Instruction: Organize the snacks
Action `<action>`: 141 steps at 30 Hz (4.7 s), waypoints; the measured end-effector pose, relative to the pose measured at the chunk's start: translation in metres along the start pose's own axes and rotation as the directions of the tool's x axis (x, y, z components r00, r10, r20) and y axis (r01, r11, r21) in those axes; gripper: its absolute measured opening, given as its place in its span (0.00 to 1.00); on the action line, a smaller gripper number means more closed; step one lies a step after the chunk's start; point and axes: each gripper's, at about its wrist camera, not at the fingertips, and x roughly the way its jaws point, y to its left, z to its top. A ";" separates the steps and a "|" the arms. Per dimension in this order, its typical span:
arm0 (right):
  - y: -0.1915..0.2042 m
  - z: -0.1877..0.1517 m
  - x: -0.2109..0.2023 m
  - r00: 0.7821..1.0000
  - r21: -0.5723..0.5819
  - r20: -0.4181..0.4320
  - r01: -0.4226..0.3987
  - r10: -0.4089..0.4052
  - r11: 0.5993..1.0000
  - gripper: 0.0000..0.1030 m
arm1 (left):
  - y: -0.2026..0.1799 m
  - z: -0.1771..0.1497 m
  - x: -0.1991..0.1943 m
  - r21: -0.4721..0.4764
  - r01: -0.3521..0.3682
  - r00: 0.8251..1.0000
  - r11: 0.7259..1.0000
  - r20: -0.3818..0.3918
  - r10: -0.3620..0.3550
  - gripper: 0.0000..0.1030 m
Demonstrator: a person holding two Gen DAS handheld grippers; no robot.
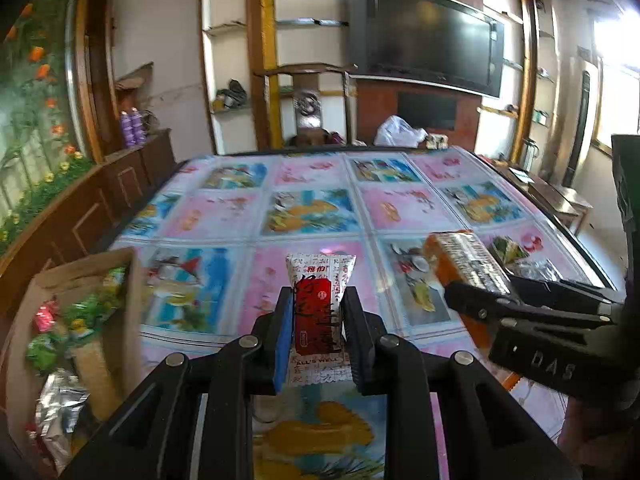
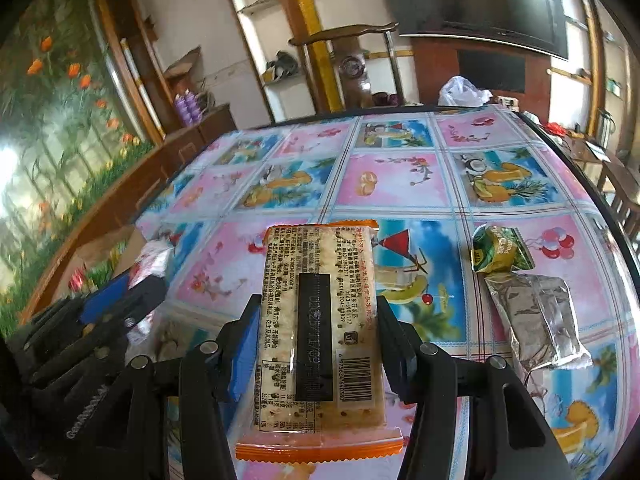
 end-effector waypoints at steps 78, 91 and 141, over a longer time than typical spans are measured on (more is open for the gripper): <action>0.280 -0.004 0.112 0.882 -0.160 -0.321 -0.410 0.345 0.898 0.64 | 0.263 -0.057 -0.063 -0.379 -0.143 0.982 0.914 -0.170 0.084 0.43; 0.195 0.001 0.059 0.896 -0.057 -0.216 -0.409 0.388 0.911 0.64 | 0.194 -0.037 -0.078 -0.274 -0.091 0.991 0.957 -0.115 0.061 0.47; -0.099 0.008 -0.010 0.995 0.244 -0.077 -0.044 0.064 0.969 0.42 | 0.028 -0.044 -0.029 -0.036 0.218 0.949 0.975 -0.224 -0.220 0.61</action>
